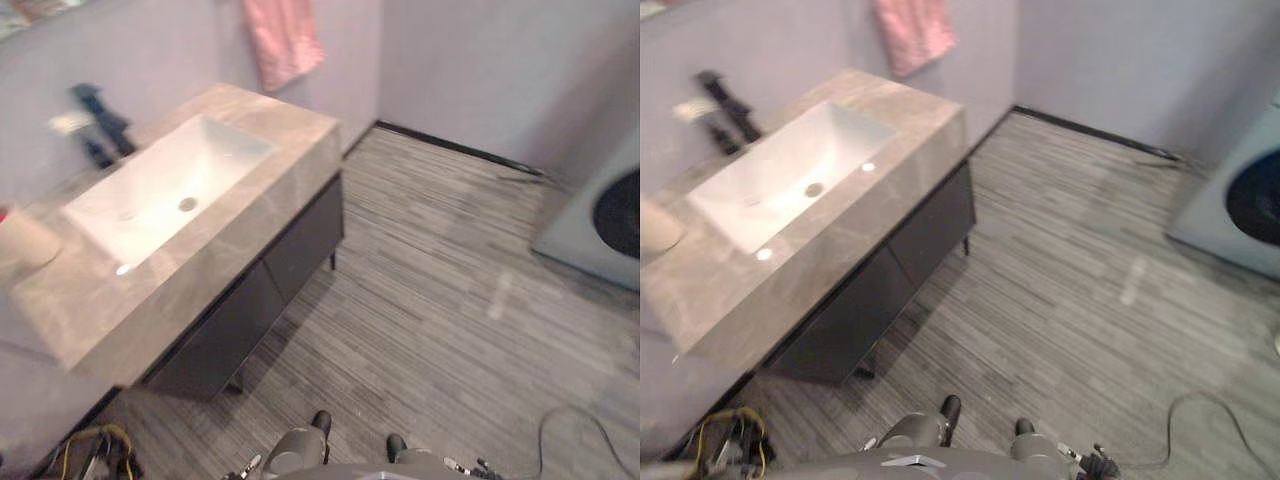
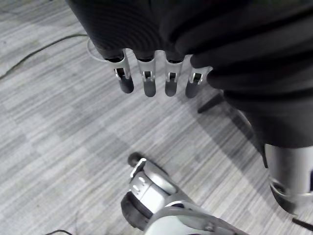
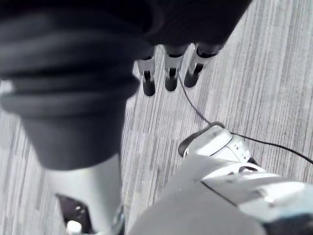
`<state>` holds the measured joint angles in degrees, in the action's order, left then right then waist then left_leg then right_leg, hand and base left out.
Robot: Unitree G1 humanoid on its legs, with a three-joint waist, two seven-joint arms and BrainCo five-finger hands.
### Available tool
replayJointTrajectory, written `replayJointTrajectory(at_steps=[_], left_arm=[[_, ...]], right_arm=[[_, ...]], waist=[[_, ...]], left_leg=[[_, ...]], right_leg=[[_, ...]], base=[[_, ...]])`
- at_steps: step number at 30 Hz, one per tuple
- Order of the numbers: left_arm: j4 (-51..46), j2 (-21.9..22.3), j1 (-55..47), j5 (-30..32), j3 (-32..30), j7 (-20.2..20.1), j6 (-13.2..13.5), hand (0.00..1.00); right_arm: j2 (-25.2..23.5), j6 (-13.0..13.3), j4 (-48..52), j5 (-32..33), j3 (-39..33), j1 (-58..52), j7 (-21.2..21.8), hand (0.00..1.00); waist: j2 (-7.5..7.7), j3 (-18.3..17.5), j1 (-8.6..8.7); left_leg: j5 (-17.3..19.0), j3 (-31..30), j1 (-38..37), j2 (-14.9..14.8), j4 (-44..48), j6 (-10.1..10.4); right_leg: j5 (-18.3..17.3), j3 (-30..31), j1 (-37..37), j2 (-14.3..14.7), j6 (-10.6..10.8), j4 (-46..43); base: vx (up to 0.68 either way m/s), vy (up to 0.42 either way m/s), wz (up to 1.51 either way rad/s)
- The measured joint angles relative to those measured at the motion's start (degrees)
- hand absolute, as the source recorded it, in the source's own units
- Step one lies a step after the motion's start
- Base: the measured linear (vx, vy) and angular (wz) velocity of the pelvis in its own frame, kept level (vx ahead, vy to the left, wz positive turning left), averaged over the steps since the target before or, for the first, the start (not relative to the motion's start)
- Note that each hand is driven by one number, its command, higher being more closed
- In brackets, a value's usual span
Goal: Organize washtable
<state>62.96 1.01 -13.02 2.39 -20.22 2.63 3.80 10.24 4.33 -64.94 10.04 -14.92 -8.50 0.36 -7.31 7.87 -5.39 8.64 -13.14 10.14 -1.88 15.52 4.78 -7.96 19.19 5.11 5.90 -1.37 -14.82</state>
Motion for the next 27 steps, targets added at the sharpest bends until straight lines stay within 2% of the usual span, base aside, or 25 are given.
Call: replayJointTrajectory(at_steps=[1,2,3,5,7,9,10,11,12,13,14,15,16,17,18,20,21,22,23,24,26,27], left_arm=[[-0.2,0.1,-0.1,0.0,-0.4,-0.1,0.2,0.00],[-0.6,-0.9,-0.4,-0.1,-0.4,-0.2,0.5,0.00],[-1.4,-2.1,-1.4,-1.0,-0.7,-0.3,0.5,0.00],[-1.0,-2.8,-1.6,-2.0,-0.6,-0.3,0.3,0.00],[-1.2,-3.0,-0.6,-2.0,0.0,-0.4,0.4,0.00],[-2.5,-3.5,0.3,-2.7,0.9,-0.6,0.7,0.00],[-2.8,-3.6,0.9,-4.3,1.3,-0.5,1.1,0.00],[-2.7,-4.6,1.2,-5.1,2.5,-0.4,1.1,0.00],[-2.6,-4.9,1.2,-6.0,3.3,-0.5,1.1,0.00],[-2.4,-5.6,1.4,-7.0,4.9,-0.6,1.0,0.00],[-2.3,-5.6,1.5,-7.8,4.9,-0.9,1.0,0.00],[-1.8,-5.7,1.6,-7.7,4.8,-1.0,0.9,0.00],[-1.7,-5.7,1.7,-7.6,4.6,-1.1,0.9,0.00],[-1.0,-5.5,1.9,-7.6,4.2,-1.2,1.0,0.00],[-0.9,-5.4,1.9,-7.6,4.0,-1.3,1.0,0.00],[0.3,-4.9,1.9,-8.2,1.9,-1.6,0.9,0.00],[1.8,-4.7,1.6,-8.7,0.6,-1.7,0.8,0.00],[3.0,-3.8,1.5,-8.9,-0.9,-1.8,0.5,0.00],[3.4,-3.2,1.1,-9.0,-2.7,-1.9,0.5,0.00],[4.2,-2.0,0.8,-10.1,-5.8,-2.0,0.3,0.00],[4.4,-1.0,0.9,-11.6,-10.6,-2.1,0.2,0.00],[4.3,-0.2,0.9,-12.6,-13.1,-2.3,0.2,0.00]], right_arm=[[-0.2,0.0,0.2,0.0,0.0,0.1,0.2,0.00],[-1.4,-0.1,-0.1,0.0,0.0,-0.8,0.3,0.00],[-2.1,-0.1,0.0,0.0,0.2,-1.3,0.5,0.00],[-2.5,0.0,1.5,0.1,1.3,-1.6,1.8,0.00],[-2.4,0.0,2.1,0.1,1.9,-2.3,2.2,0.00],[-2.4,0.0,2.9,0.1,2.6,-3.4,2.5,0.00],[-2.4,0.0,5.7,0.1,4.1,-4.1,2.8,0.00],[-2.5,0.0,8.3,0.1,5.4,-4.2,3.3,0.00],[-2.5,0.1,9.1,0.1,5.8,-4.2,3.5,0.00],[-2.5,0.4,9.2,0.1,5.6,-3.4,4.1,0.00],[-2.4,0.3,7.5,0.0,4.5,-1.4,4.0,0.00],[-2.4,0.2,5.0,0.0,3.7,0.1,3.4,0.00],[-2.7,0.3,4.0,0.0,3.5,1.0,3.0,0.00],[-2.5,0.3,3.5,-0.1,3.2,1.9,2.4,0.00],[-2.4,0.2,3.5,-0.1,3.0,2.4,2.1,0.00],[-2.9,0.0,3.1,-0.1,1.2,3.6,1.8,0.00],[-3.5,0.0,1.6,-0.1,0.3,3.6,1.5,0.00],[-3.5,-0.1,0.5,-0.1,-1.4,3.4,1.3,0.00],[-3.2,-0.1,-0.5,-0.1,-2.3,3.3,1.2,0.00],[-3.8,-0.2,-1.1,-0.1,-5.0,2.3,1.2,0.00],[-4.8,-0.8,-1.7,0.0,-10.5,0.6,1.3,0.00],[-5.4,-0.9,-1.9,0.1,-12.6,-0.7,1.4,0.00]], waist=[[0.11,0.3,-0.01],[2.19,0.7,0.11],[5.40,-0.1,-0.22],[6.27,-1.7,0.14],[5.84,-2.6,0.26],[6.59,-3.1,0.83],[6.92,-2.9,1.56],[7.17,-2.4,2.55],[7.10,-2.1,3.09],[6.66,-1.3,3.59],[6.86,-0.5,3.19],[6.78,-0.4,3.27],[6.77,-0.4,3.39],[6.75,-0.4,3.41],[6.70,-0.5,3.42],[6.71,-0.5,3.60],[7.66,-1.0,4.00],[6.53,-1.1,4.60],[5.84,-1.5,4.80],[5.44,-2.2,5.47],[4.75,-2.8,6.43],[4.23,-3.2,6.43]], left_leg=[[1.5,0.8,0.1,-0.4,1.6,0.4],[3.8,2.4,-1.0,1.4,4.5,0.4],[5.7,5.2,-0.6,3.2,7.4,-1.5],[8.1,8.4,0.7,3.2,9.5,-2.4],[8.5,9.6,0.3,3.7,8.5,-3.2],[8.1,11.6,-1.2,4.2,5.6,-4.2],[7.3,13.3,-2.8,4.1,3.7,-5.5],[7.1,15.8,-4.9,3.6,2.8,-5.9],[7.2,16.6,-5.8,3.1,2.6,-6.0],[7.4,18.7,-8.5,1.9,2.0,-6.3],[7.4,21.7,-13.1,1.4,-0.4,-6.3],[7.4,24.3,-16.6,1.1,-2.0,-6.3],[7.4,25.8,-17.6,0.9,-2.1,-6.3],[7.4,28.2,-18.5,0.8,-2.4,-6.2],[7.4,29.7,-19.1,0.6,-2.8,-6.2],[7.6,33.6,-20.7,0.4,-4.9,-4.9],[7.6,33.9,-21.7,1.0,-5.5,-4.0],[7.8,33.1,-22.8,0.0,-5.6,-3.5],[7.5,32.3,-22.8,-0.8,-5.3,-3.1],[7.4,30.2,-23.0,-1.8,-3.2,-2.6],[7.6,27.4,-21.5,-4.3,4.3,-2.4],[6.9,26.2,-18.6,-6.8,13.7,-1.6]], right_leg=[[-1.6,-1.9,1.6,1.3,0.2,-7.1],[-3.2,-0.6,0.2,1.4,0.1,-11.4],[-7.2,1.8,-0.8,-0.4,-0.2,-10.0],[-8.5,7.4,0.5,0.0,0.5,-8.9],[-8.2,9.6,0.9,-0.4,1.2,-8.1],[-7.8,9.7,2.0,-0.8,3.0,-9.7],[-7.8,8.2,4.6,-0.4,7.8,-14.9],[-6.7,5.8,7.7,0.4,12.6,-21.3],[-5.8,4.0,8.8,0.5,14.2,-24.0],[-3.4,-1.7,10.8,-0.3,14.8,-28.9],[-4.6,-8.6,12.0,-2.7,10.4,-33.0],[-6.4,-16.0,12.8,-6.3,7.0,-34.3],[-6.9,-19.5,13.3,-8.1,5.8,-33.3],[-6.2,-25.2,14.3,-10.5,3.8,-28.7],[-5.4,-27.0,14.9,-11.0,3.0,-25.2],[0.4,-32.1,16.2,-9.9,1.8,-9.6],[9.5,-33.7,15.3,-8.8,-1.8,-2.0],[10.4,-33.9,14.3,-7.1,-3.8,-1.9],[9.9,-33.6,14.1,-6.0,-4.5,-2.1],[7.5,-33.5,13.5,-4.7,-4.8,-1.9],[4.9,-32.3,11.5,-1.7,-4.4,-1.2],[4.1,-31.6,9.5,0.8,-5.1,0.4]], base=[[0.33,0.028,-1.34],[0.28,0.063,-1.29],[0.30,0.028,-1.33],[0.18,0.090,-1.27],[0.23,0.108,-0.82],[0.27,0.074,-0.61],[0.24,0.020,-0.73],[0.22,-0.001,-0.77],[0.22,-0.037,-0.88],[0.23,-0.081,-1.10],[0.21,-0.117,-1.45],[0.11,-0.113,-1.32],[-0.07,-0.103,-1.15],[-0.13,-0.073,-0.87],[-0.21,-0.099,-1.11],[-0.09,-0.161,-1.06],[0.18,-0.299,-0.87],[0.24,-0.332,-0.73],[0.24,-0.363,-0.65],[0.24,-0.406,-0.60],[0.25,-0.412,-0.51],[0.17,-0.401,-0.68]])
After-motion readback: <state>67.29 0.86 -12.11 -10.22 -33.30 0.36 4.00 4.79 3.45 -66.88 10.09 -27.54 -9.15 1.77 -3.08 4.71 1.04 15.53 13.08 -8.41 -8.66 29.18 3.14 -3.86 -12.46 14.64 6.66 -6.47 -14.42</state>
